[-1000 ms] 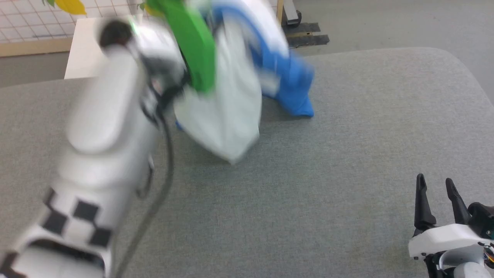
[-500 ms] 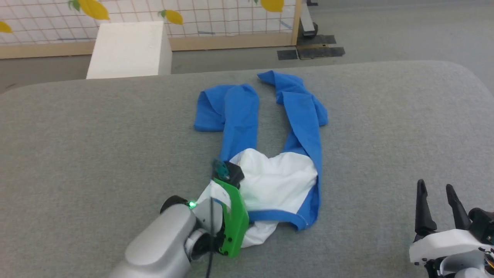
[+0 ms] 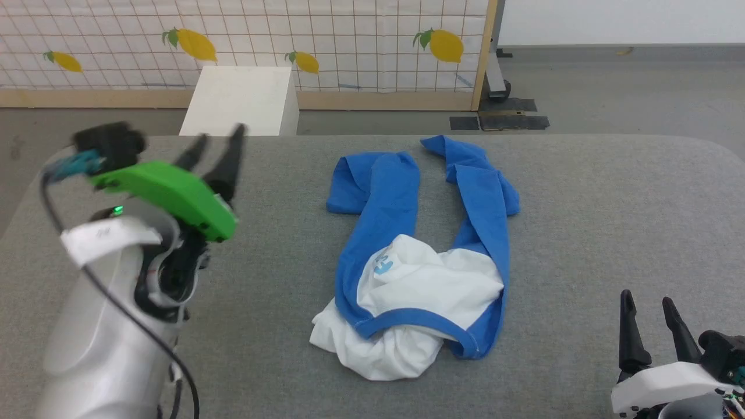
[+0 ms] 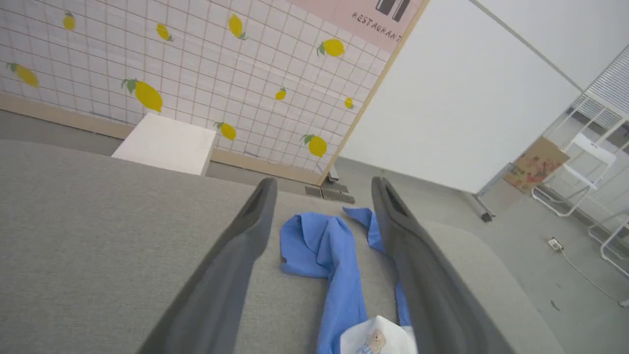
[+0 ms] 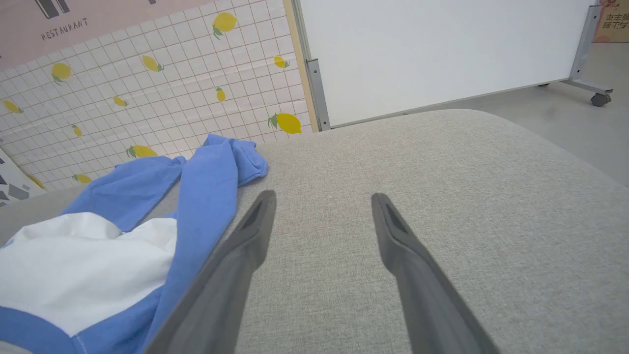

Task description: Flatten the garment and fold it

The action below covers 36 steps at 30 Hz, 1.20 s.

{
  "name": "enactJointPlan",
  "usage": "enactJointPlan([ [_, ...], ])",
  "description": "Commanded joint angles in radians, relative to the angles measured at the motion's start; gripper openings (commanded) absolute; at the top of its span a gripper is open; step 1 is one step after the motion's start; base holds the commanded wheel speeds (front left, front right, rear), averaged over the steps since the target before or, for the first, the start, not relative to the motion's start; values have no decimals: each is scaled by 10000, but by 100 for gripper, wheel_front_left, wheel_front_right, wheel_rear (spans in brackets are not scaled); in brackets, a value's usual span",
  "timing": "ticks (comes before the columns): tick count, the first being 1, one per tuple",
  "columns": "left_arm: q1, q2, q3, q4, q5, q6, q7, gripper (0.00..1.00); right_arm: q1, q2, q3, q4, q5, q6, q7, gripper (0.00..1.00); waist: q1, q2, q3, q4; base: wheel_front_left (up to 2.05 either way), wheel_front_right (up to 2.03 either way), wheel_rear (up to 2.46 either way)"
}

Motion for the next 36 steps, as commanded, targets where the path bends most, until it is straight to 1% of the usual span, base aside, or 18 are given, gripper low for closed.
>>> enactJointPlan([
  [1,521,97,210,-135,405,196,-740,100,23,-12,22,45,57,-13,-58,100,1,-1,8,48,0,0,0],
  [5,1862,460,642,-384,1760,817,-3221,100,-40,-12,122,183,92,-13,25,100,1,-1,84,80,0,0,0],
  [7,2526,459,539,-389,2219,965,-3929,100,-72,-12,179,214,79,-13,184,100,1,-1,123,123,0,0,0],
  [9,3084,276,541,-428,2461,1159,-4302,100,-127,-12,187,196,107,-13,411,100,1,-1,169,167,0,0,0],
  [11,3529,105,487,-460,2654,1235,-4463,100,-269,-12,229,148,149,-13,802,100,1,-1,236,201,0,0,0],
  [14,3920,-119,497,-539,2942,1381,-4571,100,-685,-12,612,-39,33,-13,1848,100,1,-1,398,233,0,0,0],
  [19,4244,-623,910,-1014,3476,1693,-4625,100,-1713,-12,2079,-345,-520,-13,5018,100,1,-1,792,273,0,0,0],
  [21,4319,-851,1043,-1228,3704,1674,-4627,100,-2063,-12,2474,-300,-818,-13,6170,100,1,-1,939,367,0,0,0],
  [23,4372,-1043,1153,-1325,3860,1607,-4628,100,-2347,-12,2729,-210,-1174,-13,7030,100,1,-1,1087,470,0,0,0],
  [26,4357,-1291,1328,-1448,4076,1446,-4630,100,-2582,-12,2815,39,-1614,-13,7981,100,1,-1,1276,643,0,0,0],
  [28,4347,-1422,1397,-1501,4227,1334,-4630,100,-2626,-12,2813,149,-1731,-13,8403,100,1,-1,1361,742,0,0,0],
  [33,4257,-1764,1567,-1585,4547,1107,-4631,100,-2653,-12,2849,213,-1793,-13,8596,100,1,-1,1516,936,0,0,0],
  [34,4257,-1831,1607,-1563,4589,1062,-4631,100,-2658,-12,2862,223,-1750,-13,8594,40,1,-1,1531,953,0,0,0],
  [35,4253,-1875,1640,-1546,4623,1024,-4631,100,-2674,-12,2879,187,-1696,-13,8500,6,1,-1,1544,961,0,0,0],
  [36,4249,-1923,1685,-1530,4666,978,-4631,100,-2707,-12,2870,125,-1622,-13,8331,0,1,-1,1549,956,0,0,0],
])
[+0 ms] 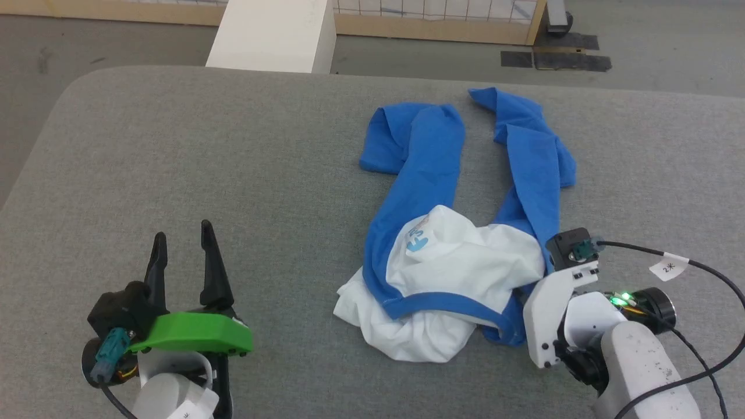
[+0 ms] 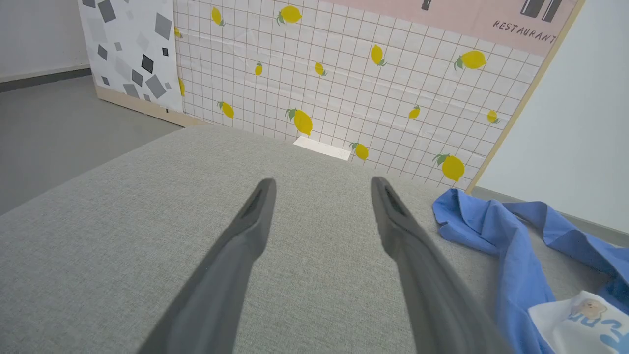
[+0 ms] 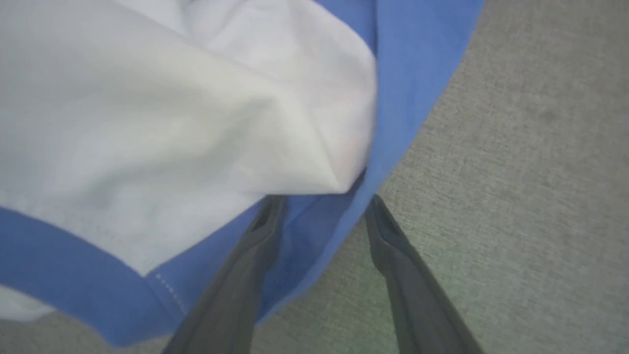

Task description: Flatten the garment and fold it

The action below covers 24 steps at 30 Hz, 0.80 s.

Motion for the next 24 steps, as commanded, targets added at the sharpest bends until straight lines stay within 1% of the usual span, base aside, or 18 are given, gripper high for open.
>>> enactJointPlan([
  [1,43,-80,79,22,86,-82,-46,100,-167,-4,-28,-35,168,-13,-199,0,0,-1,22,6,0,0,0],
  [3,81,-146,159,79,126,-160,-46,100,-270,-4,-224,-289,463,-13,-799,0,0,-1,-32,-44,0,0,0],
  [5,113,-203,217,138,154,-241,-46,100,-298,-4,-662,-566,783,-13,-1382,0,0,-1,-122,-100,0,0,0],
  [8,163,-261,310,196,192,-293,-47,100,-177,-4,-1834,-1121,1193,-13,-2104,0,0,-1,-312,-207,0,0,0],
  [10,195,-279,372,210,212,-317,-47,100,67,-4,-2763,-1507,1261,-13,-2319,0,0,-1,-413,-265,0,0,0],
  [12,201,-293,406,225,219,-371,-47,100,413,-4,-3709,-1812,1240,-13,-2346,0,0,-1,-501,-314,0,0,0],
  [15,276,-294,438,303,235,-426,-47,100,1121,-4,-4738,-1852,1173,-13,-2024,0,0,-1,-640,-407,0,0,0],
  [17,349,-300,437,407,218,-454,-47,100,1676,-4,-5031,-1621,1211,-13,-1562,0,0,-1,-733,-474,0,0,0],
  [19,452,-311,447,511,167,-462,-39,100,2095,-4,-5025,-1273,1409,-13,-1168,0,0,-1,-827,-583,0,0,0],
  [20,513,-318,445,569,121,-466,-10,100,2193,-4,-4963,-1150,1621,-13,-1154,0,0,-1,-873,-656,0,0,0],
  [21,557,-320,446,610,87,-464,32,100,2221,-4,-4918,-1119,1797,-13,-1276,35,0,-1,-905,-715,0,0,0],
  [22,603,-331,445,660,20,-461,120,100,2211,-4,-4876,-1122,1985,-13,-1538,100,0,-1,-962,-800,0,0,0],
  [24,585,-382,428,701,-163,-458,350,100,2134,-4,-4863,-1149,2373,-13,-2064,100,0,-1,-1070,-924,0,0,0],
])
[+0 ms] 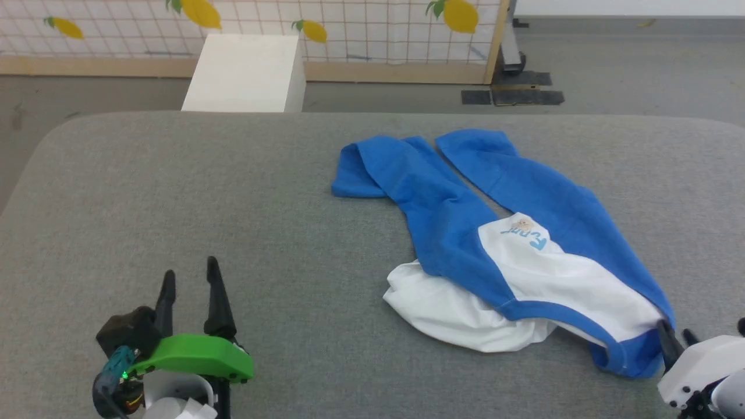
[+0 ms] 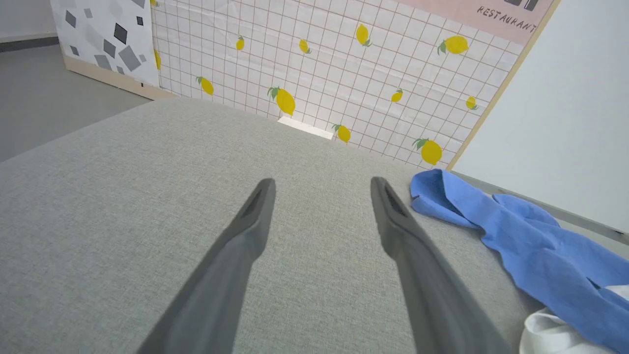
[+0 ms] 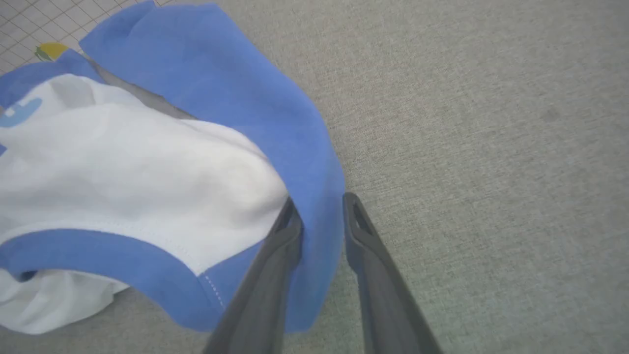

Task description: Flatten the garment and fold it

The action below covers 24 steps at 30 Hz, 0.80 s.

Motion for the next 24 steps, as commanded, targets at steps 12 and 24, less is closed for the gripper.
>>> enactJointPlan([
  [12,-4088,-376,-1994,1497,-968,-164,5210,100,-499,-20,-72,-964,364,-13,-1252,100,0,0,374,-1480,0,0,0],
  [24,-7698,-154,-4021,4948,482,228,9239,100,-840,-20,430,-516,927,-13,-1800,100,0,0,2240,-2962,0,0,0],
])
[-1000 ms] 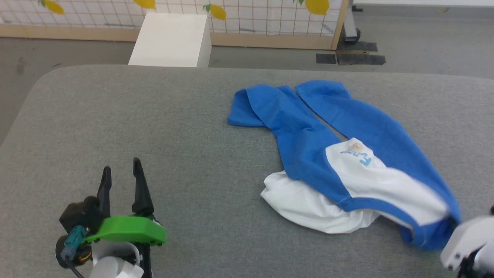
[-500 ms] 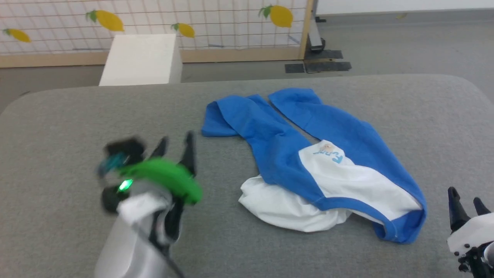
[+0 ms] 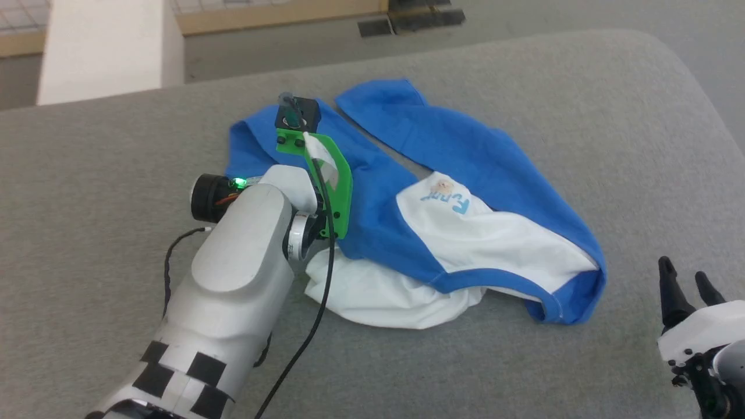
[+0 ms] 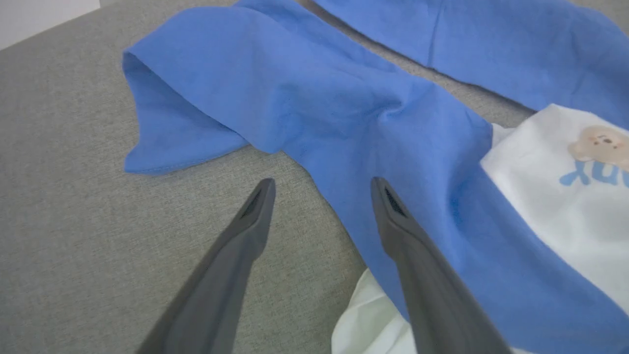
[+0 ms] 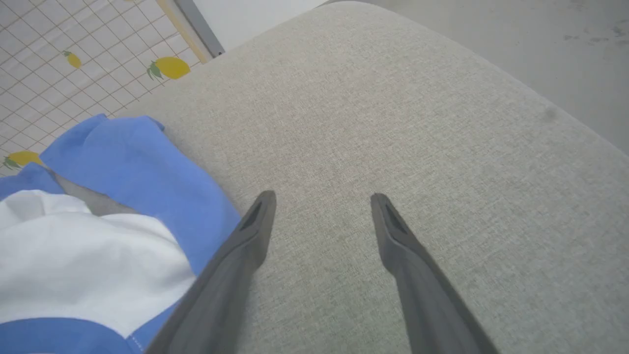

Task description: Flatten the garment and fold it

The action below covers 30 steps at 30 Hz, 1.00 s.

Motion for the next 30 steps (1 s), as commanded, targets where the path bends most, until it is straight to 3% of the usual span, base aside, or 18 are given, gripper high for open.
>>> enactJointPlan([
  [1,-210,137,-144,238,297,105,131,100,-194,-3,100,129,147,-13,-153,100,0,0,932,-813,0,0,0],
  [4,-328,268,-245,606,497,269,151,100,-337,-3,273,388,255,-13,-402,100,0,0,1157,-964,0,0,0],
  [10,-183,214,-309,1065,198,20,508,100,-568,-3,457,867,305,-13,-779,100,0,0,1364,-966,0,0,0],
  [11,-147,180,-349,1088,149,-51,531,64,-609,-3,450,937,274,-13,-825,100,0,0,1363,-925,0,0,0],
  [12,-124,150,-354,1071,89,-116,475,22,-643,-3,456,982,250,-13,-855,100,0,0,1358,-890,0,0,0],
  [13,-86,106,-334,1061,-15,-182,400,0,-680,-3,450,1027,221,-13,-887,100,0,0,1342,-833,0,0,0],
  [17,-14,-27,46,957,-496,-123,-224,0,-747,-3,386,1090,66,-13,-943,100,0,0,1162,-545,0,0,0],
  [24,119,-155,1855,-112,-2115,99,-2298,0,-376,-3,-53,929,-392,-13,-752,100,0,0,419,638,0,0,0],
  [30,1480,433,3293,-1313,-2822,688,-3254,0,-98,-3,9,574,-534,-13,-411,100,0,0,-146,1694,0,0,0],
])
